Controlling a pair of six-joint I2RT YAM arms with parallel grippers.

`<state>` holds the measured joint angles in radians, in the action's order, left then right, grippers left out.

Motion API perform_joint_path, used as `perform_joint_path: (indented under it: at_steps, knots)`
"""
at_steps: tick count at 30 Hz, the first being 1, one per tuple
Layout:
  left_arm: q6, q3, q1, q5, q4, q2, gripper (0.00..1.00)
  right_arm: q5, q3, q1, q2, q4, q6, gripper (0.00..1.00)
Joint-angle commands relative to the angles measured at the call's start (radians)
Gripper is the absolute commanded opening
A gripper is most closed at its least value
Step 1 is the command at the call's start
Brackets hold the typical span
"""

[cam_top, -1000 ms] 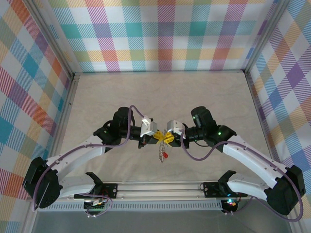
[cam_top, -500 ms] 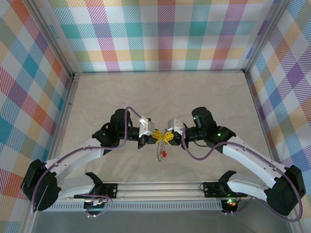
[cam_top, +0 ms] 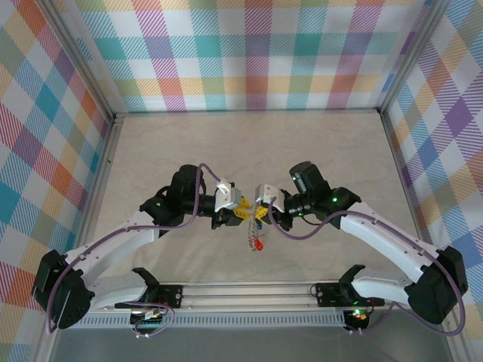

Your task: Put the keys on the keyring

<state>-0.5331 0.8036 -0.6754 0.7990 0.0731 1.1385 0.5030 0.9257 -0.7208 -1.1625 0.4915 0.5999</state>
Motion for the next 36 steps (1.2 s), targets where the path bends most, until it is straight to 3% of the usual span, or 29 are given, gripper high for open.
perform_joint_path:
  at_steps: [1,12,19,26,28,29,30,33,36]
  knots:
    - [-0.028,0.041,0.007,0.001,0.065,0.025,0.28,-0.06,0.075,-0.034,-0.034,0.101,0.078,0.0]
    - [-0.054,0.058,0.008,0.068,0.094,0.083,0.28,-0.064,0.076,-0.035,-0.039,0.047,0.06,0.0]
    - [-0.056,0.074,0.009,0.064,0.11,0.105,0.21,-0.012,0.078,-0.035,-0.043,0.019,0.044,0.0]
    - [-0.053,0.095,0.007,0.037,0.129,0.122,0.21,0.0,0.079,-0.035,-0.042,0.0,0.038,0.0]
    - [-0.055,0.096,0.008,0.037,0.131,0.125,0.15,0.001,0.079,-0.035,-0.042,-0.002,0.038,0.0]
    - [-0.059,0.096,0.008,0.041,0.133,0.123,0.04,0.001,0.078,-0.035,-0.044,-0.003,0.038,0.0]
    - [-0.063,0.095,0.007,0.043,0.135,0.122,0.0,0.001,0.078,-0.036,-0.044,-0.002,0.037,0.0]
    - [-0.061,0.089,0.01,0.06,0.119,0.107,0.0,-0.008,0.062,-0.034,-0.036,-0.009,0.035,0.14]
    - [-0.019,0.073,0.03,0.099,0.068,0.089,0.0,-0.007,0.038,-0.021,-0.008,-0.016,0.033,0.19]
